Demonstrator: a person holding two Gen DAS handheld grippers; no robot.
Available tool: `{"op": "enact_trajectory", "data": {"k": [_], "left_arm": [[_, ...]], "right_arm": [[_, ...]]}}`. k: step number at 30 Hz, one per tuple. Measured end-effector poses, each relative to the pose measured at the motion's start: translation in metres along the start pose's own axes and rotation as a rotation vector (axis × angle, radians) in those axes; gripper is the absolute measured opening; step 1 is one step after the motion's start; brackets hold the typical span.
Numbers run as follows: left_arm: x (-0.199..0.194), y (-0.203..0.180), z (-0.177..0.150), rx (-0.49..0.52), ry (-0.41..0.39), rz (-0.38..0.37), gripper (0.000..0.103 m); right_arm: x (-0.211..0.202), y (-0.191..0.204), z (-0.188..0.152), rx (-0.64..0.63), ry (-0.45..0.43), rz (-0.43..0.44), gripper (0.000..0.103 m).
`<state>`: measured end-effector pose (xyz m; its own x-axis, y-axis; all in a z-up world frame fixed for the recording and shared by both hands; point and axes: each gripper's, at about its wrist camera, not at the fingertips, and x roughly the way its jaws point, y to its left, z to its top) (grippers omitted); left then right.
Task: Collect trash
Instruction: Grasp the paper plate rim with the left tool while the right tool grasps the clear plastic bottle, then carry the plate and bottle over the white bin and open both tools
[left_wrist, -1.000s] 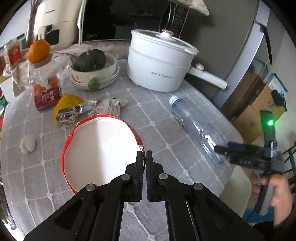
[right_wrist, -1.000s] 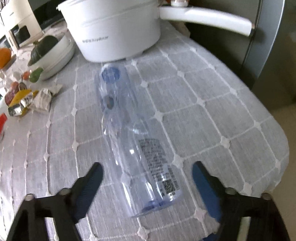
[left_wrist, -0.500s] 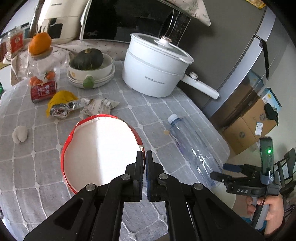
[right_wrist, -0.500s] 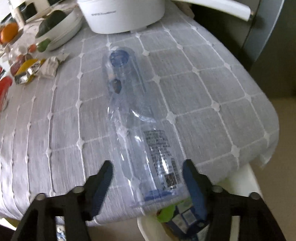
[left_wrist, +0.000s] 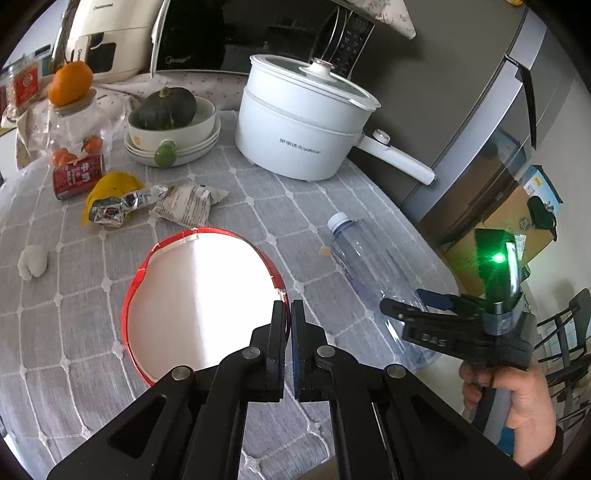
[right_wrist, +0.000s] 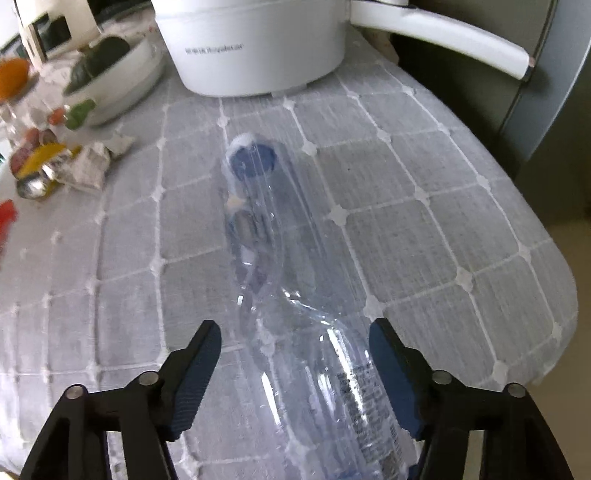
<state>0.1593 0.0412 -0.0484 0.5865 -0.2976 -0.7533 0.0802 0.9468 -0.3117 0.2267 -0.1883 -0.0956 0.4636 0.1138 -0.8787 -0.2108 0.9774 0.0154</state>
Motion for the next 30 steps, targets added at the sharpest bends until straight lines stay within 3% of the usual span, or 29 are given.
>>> {"op": "enact_trajectory", "data": {"k": [7, 14, 24, 30], "left_arm": [[-0.003, -0.004, -0.003, -0.003, -0.005, -0.008, 0.002], [-0.008, -0.015, -0.009, -0.012, -0.007, -0.053, 0.002], [-0.011, -0.052, -0.019, 0.036, -0.004, -0.136, 0.002], [-0.003, -0.083, -0.026, 0.079, 0.025, -0.199, 0.002]], "right_arm": [[0.0, 0.001, -0.006, -0.025, 0.005, 0.0, 0.061], [-0.036, -0.014, -0.014, 0.021, -0.049, 0.049, 0.059], [-0.086, -0.074, -0.049, 0.178, -0.099, 0.143, 0.059], [-0.111, -0.108, -0.073, 0.251, -0.122, 0.155, 0.059]]}}
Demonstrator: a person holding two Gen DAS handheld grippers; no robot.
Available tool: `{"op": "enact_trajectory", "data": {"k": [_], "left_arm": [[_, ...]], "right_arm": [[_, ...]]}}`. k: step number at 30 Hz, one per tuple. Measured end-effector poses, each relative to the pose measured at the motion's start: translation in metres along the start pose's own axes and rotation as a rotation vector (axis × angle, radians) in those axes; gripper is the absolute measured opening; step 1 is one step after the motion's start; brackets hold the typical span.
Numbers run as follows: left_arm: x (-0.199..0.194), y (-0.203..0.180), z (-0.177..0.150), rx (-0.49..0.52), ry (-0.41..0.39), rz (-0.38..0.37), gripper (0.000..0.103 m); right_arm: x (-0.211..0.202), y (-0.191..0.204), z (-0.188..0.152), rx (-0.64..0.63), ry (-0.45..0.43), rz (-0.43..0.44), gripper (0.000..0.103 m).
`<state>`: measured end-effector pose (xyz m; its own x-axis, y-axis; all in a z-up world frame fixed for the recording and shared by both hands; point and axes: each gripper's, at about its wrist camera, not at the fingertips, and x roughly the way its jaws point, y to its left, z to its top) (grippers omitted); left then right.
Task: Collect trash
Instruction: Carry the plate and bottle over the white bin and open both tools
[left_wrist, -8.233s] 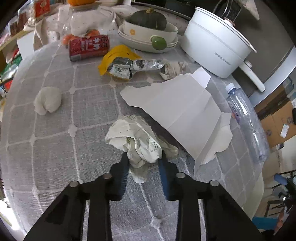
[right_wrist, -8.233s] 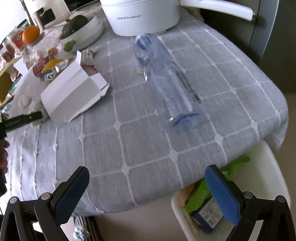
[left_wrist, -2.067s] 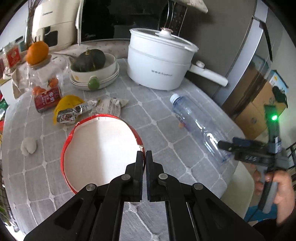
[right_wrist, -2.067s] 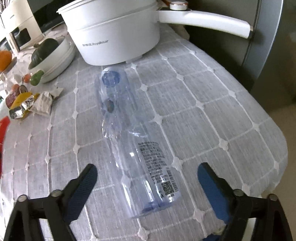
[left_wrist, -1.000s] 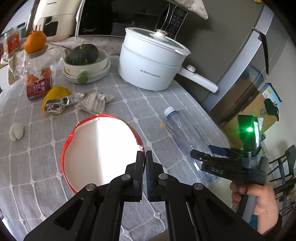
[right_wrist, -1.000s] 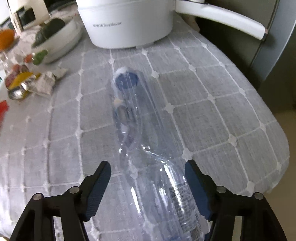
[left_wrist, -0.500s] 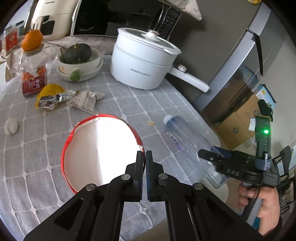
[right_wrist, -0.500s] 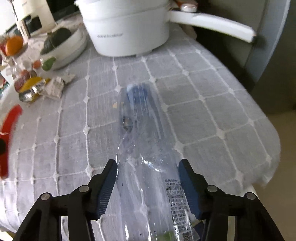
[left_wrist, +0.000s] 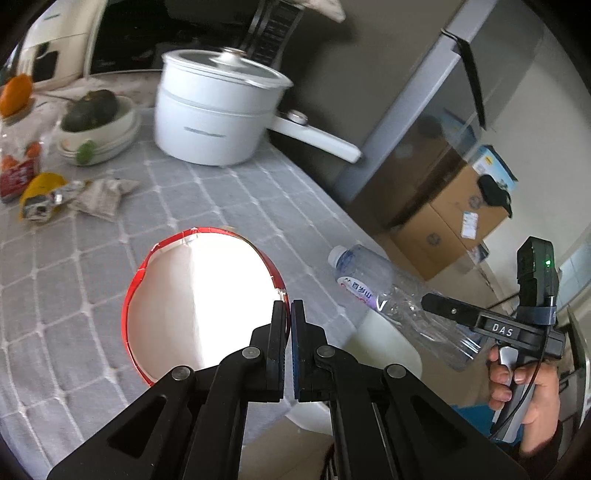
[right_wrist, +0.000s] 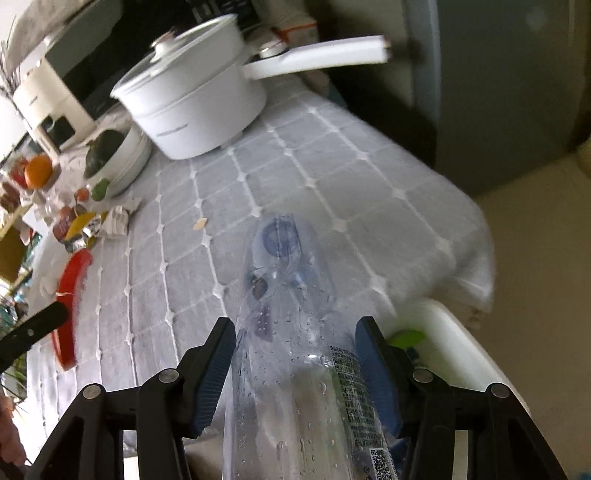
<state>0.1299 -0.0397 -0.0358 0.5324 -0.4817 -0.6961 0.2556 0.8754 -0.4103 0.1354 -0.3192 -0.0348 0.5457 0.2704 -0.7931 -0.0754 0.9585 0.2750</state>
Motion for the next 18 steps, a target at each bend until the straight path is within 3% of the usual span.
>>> {"op": "enact_trajectory", "data": {"k": [10, 18], "left_arm": [[0.037, -0.072, -0.024, 0.144, 0.098, -0.135, 0.002], [0.081, -0.134, -0.062, 0.298, 0.206, -0.181, 0.002]], "right_arm": [[-0.053, -0.052, -0.033, 0.045, -0.041, -0.099, 0.059], [-0.074, -0.084, -0.061, 0.112, -0.034, -0.165, 0.059]]}}
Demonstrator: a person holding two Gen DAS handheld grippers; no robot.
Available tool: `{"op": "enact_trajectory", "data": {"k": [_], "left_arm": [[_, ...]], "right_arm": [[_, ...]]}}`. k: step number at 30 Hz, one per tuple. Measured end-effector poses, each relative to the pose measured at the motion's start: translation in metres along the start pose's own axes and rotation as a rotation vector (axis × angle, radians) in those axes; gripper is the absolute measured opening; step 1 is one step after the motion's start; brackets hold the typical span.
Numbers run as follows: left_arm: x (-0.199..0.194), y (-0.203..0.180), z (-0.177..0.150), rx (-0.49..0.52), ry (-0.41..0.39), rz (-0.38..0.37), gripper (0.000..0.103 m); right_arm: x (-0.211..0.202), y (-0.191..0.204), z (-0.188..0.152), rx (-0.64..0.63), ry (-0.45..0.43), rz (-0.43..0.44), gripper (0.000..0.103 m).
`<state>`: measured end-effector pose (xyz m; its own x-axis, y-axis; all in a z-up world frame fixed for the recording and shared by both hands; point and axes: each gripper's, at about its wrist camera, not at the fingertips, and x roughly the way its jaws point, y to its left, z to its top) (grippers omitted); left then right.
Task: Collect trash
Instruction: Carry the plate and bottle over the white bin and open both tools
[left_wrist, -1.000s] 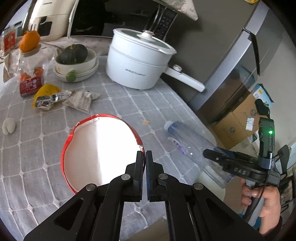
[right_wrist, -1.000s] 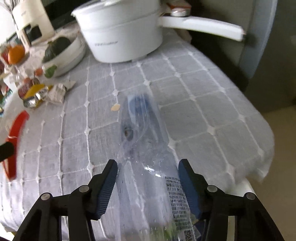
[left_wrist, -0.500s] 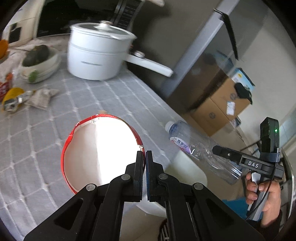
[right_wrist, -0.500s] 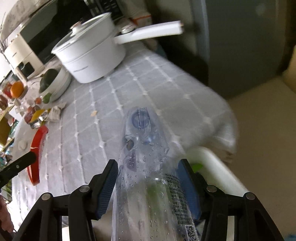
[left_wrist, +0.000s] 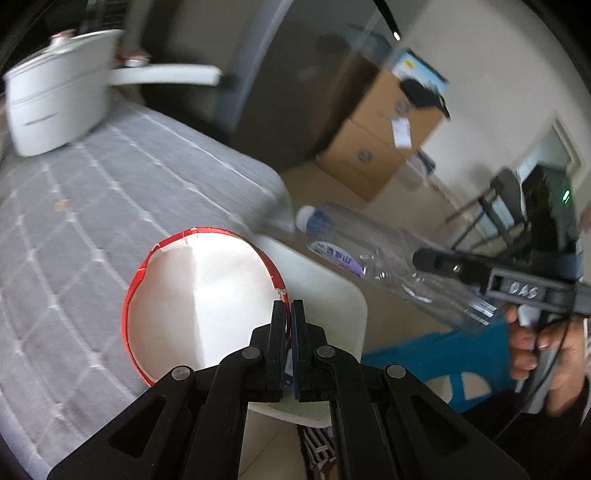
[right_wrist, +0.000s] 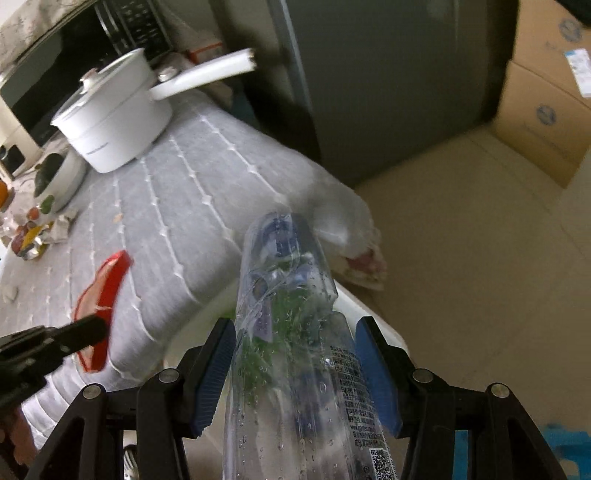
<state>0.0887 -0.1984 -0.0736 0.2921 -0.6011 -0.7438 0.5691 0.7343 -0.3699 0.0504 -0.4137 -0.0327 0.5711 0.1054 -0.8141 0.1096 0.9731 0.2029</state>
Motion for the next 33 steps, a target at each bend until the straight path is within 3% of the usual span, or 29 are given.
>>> {"op": "enact_trajectory", "data": {"k": [7, 17, 18, 20, 21, 22, 28, 33], "left_arm": [[0.044, -0.034, -0.008, 0.093, 0.062, 0.0, 0.002], [0.075, -0.036, -0.007, 0.117, 0.117, 0.049, 0.007], [0.074, -0.036, -0.005, 0.115, 0.122, 0.068, 0.012], [0.064, -0.033, -0.004, 0.118, 0.109, 0.096, 0.036], [0.061, -0.032, -0.005, 0.12, 0.101, 0.106, 0.057], [0.054, -0.031, -0.005, 0.121, 0.088, 0.118, 0.068], [0.021, -0.012, 0.0, 0.095, 0.026, 0.157, 0.083], [0.002, 0.009, -0.001, 0.045, 0.004, 0.172, 0.088]], "right_arm": [[-0.002, -0.021, -0.011, 0.032, 0.022, -0.036, 0.059], [0.002, -0.03, -0.012, 0.045, 0.049, -0.055, 0.059], [0.002, -0.032, -0.012, 0.045, 0.049, -0.057, 0.059], [0.002, -0.033, -0.012, 0.047, 0.052, -0.057, 0.059], [0.003, -0.033, -0.012, 0.046, 0.057, -0.055, 0.059], [0.005, -0.031, -0.013, 0.04, 0.063, -0.055, 0.059], [0.026, -0.013, -0.017, -0.021, 0.136, -0.039, 0.059], [0.065, 0.0, -0.024, -0.056, 0.256, -0.049, 0.06]]}}
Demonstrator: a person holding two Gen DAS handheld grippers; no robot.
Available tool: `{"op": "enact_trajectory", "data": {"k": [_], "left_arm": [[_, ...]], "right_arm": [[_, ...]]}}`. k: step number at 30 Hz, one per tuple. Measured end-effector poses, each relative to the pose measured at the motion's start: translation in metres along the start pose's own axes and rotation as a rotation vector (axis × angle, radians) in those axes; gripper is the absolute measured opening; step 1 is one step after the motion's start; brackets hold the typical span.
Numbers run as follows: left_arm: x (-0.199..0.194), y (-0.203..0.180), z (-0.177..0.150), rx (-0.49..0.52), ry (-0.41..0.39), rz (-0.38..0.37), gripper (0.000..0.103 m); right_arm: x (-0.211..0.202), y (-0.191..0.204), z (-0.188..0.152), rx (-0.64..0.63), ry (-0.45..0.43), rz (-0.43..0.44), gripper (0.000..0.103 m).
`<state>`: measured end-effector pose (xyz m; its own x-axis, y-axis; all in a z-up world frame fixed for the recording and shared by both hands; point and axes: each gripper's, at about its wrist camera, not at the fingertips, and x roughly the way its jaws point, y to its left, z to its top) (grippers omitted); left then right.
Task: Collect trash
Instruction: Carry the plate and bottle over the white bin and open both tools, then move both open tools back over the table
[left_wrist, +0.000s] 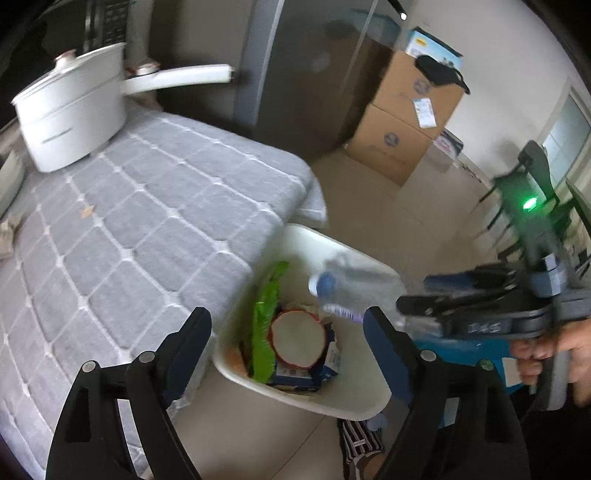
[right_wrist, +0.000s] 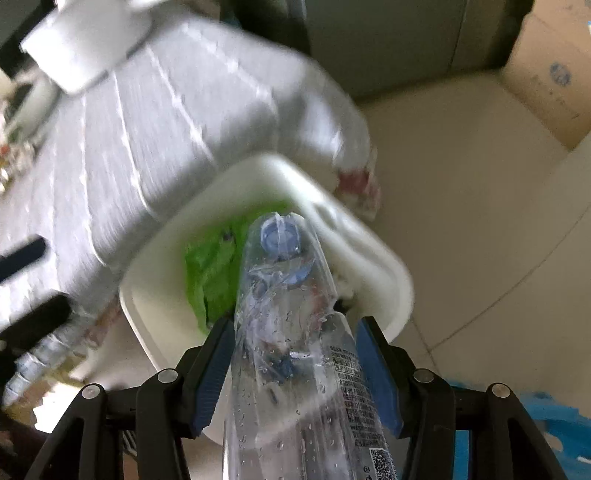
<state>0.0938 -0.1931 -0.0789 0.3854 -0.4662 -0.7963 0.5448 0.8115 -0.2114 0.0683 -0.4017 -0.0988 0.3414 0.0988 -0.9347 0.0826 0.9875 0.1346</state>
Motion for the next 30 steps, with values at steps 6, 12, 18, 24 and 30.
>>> {"op": "enact_trajectory", "data": {"k": [6, 12, 18, 24, 30], "left_arm": [[-0.016, 0.031, -0.005, -0.052, -0.009, 0.025, 0.09], [-0.029, 0.059, -0.007, -0.118, -0.025, 0.046, 0.095], [-0.041, 0.079, -0.008, -0.17, -0.039, 0.052, 0.097], [-0.055, 0.093, -0.008, -0.209, -0.07, 0.066, 0.098], [-0.065, 0.106, -0.009, -0.251, -0.088, 0.076, 0.099]], "right_arm": [[0.035, 0.008, 0.008, -0.004, 0.097, -0.024, 0.059], [0.037, 0.012, 0.015, 0.03, 0.097, 0.012, 0.073], [0.019, 0.027, 0.019, 0.003, 0.037, 0.024, 0.08], [-0.003, 0.046, 0.021, -0.04, -0.054, 0.055, 0.082], [-0.022, 0.067, 0.027, -0.083, -0.153, 0.037, 0.084]]}}
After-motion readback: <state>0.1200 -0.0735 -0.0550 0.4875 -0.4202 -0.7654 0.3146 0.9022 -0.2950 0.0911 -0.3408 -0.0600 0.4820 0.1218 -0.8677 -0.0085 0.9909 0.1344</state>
